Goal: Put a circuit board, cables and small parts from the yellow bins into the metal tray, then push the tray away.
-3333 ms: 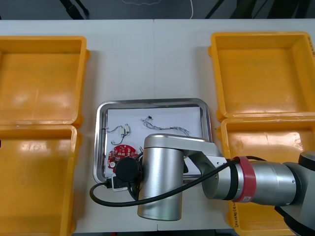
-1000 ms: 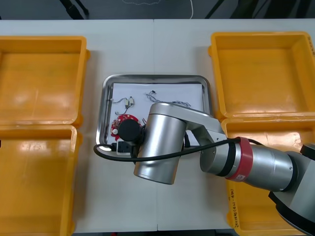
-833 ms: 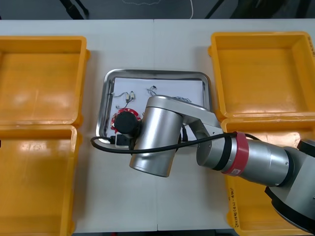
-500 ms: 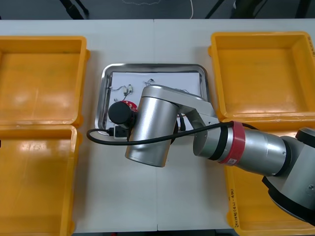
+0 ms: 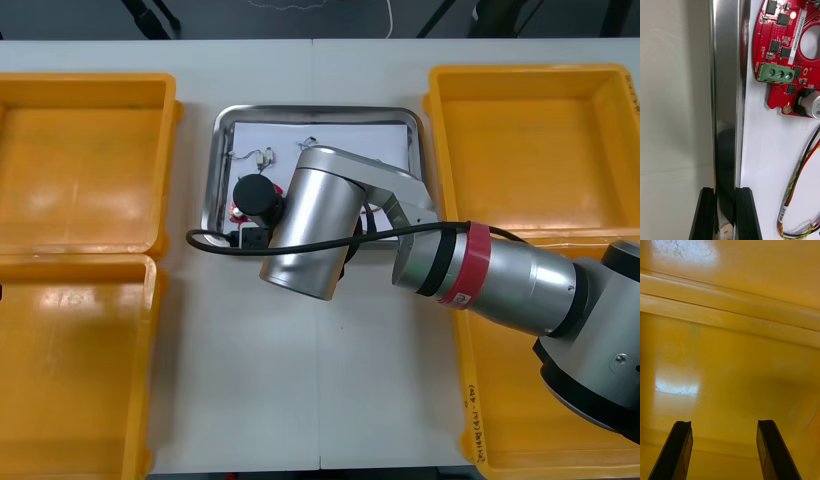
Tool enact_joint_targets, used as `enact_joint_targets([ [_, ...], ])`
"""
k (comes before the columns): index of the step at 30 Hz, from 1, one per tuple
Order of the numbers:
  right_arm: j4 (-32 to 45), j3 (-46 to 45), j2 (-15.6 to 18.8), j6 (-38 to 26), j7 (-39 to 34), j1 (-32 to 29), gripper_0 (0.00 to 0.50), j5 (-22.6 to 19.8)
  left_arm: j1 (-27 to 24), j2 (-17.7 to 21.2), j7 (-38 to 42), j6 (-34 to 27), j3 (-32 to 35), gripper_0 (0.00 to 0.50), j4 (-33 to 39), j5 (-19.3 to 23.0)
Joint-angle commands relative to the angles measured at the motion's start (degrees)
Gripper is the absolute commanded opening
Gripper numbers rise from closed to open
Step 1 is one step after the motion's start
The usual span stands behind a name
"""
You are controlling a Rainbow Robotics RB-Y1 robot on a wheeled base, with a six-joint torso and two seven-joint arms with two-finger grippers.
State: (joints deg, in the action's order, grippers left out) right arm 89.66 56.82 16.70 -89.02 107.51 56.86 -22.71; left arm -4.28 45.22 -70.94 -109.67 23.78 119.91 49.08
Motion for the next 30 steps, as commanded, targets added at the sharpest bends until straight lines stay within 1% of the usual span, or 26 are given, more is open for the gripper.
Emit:
enact_joint_targets([
  [1,-1.8,-2.0,-1.1,2.5,2.2,4.1,0.000,0.3,1.2,2.7,-5.9,-0.3,0.4,0.500,1.2,0.2],
  [30,-12.8,-2.1,-1.1,13.6,5.0,11.3,0.000,-0.1,1.2,2.7,-5.9,-0.3,0.4,0.500,1.2,0.2],
])
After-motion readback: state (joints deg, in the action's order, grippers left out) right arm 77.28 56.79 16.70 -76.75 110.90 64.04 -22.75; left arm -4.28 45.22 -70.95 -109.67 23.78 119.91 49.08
